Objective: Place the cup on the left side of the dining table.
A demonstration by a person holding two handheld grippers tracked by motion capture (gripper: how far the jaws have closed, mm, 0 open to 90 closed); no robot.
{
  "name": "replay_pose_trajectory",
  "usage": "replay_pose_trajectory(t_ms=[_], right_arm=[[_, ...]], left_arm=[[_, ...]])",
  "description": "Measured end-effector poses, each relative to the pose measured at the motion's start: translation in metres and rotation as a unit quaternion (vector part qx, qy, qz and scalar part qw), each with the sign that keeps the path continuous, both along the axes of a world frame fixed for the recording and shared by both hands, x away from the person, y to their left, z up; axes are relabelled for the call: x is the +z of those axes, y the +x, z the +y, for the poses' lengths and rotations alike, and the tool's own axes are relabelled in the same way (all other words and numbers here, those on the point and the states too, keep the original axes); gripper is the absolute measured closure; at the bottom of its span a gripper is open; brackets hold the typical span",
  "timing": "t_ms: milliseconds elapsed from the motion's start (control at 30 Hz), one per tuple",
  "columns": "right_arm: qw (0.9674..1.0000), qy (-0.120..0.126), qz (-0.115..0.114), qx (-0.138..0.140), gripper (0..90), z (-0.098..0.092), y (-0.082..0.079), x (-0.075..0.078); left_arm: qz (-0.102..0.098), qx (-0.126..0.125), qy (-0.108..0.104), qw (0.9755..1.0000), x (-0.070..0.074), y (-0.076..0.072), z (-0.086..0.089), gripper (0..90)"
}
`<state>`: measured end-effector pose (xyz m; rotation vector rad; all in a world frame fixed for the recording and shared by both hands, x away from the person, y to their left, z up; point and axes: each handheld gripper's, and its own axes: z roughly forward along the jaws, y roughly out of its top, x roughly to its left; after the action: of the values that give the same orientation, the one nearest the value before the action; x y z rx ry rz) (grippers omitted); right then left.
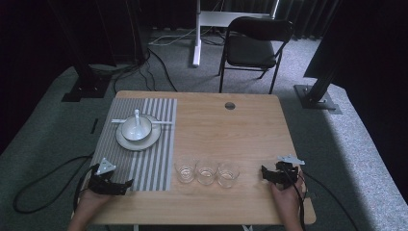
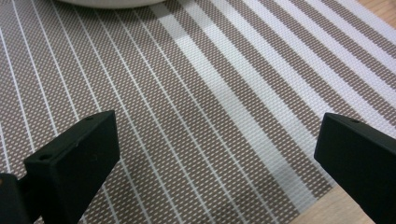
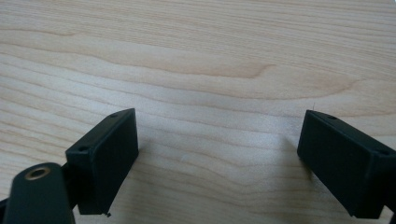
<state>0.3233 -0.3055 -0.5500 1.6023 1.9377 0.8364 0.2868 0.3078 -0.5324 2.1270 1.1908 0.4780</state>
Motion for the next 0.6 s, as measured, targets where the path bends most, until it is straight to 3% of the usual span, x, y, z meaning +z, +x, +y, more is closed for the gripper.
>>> replay_pose_trajectory(t_ms=[67, 367, 500, 600], right_arm=[[1.0000, 0.000, 0.000, 0.000, 11.9, 0.000, 0.000, 0.000], [1.0000, 0.000, 0.000, 0.000, 11.9, 0.000, 0.000, 0.000], [1.0000, 0.000, 0.000, 0.000, 11.9, 0.000, 0.000, 0.000], [1.0000, 0.000, 0.000, 0.000, 11.9, 0.000, 0.000, 0.000]], left_arm=[[-0.002, -0.008, -0.010, 0.9999, 0.002, -0.001, -0.002, 0.6], [-0.004, -0.050, -0.014, 0.9986, 0.010, -0.004, -0.021, 1.3], [-0.014, -0.053, -0.015, 0.9984, 0.012, -0.004, -0.025, 1.3], [-0.008, -0.064, -0.020, 0.9977, 0.012, -0.004, -0.028, 1.4]])
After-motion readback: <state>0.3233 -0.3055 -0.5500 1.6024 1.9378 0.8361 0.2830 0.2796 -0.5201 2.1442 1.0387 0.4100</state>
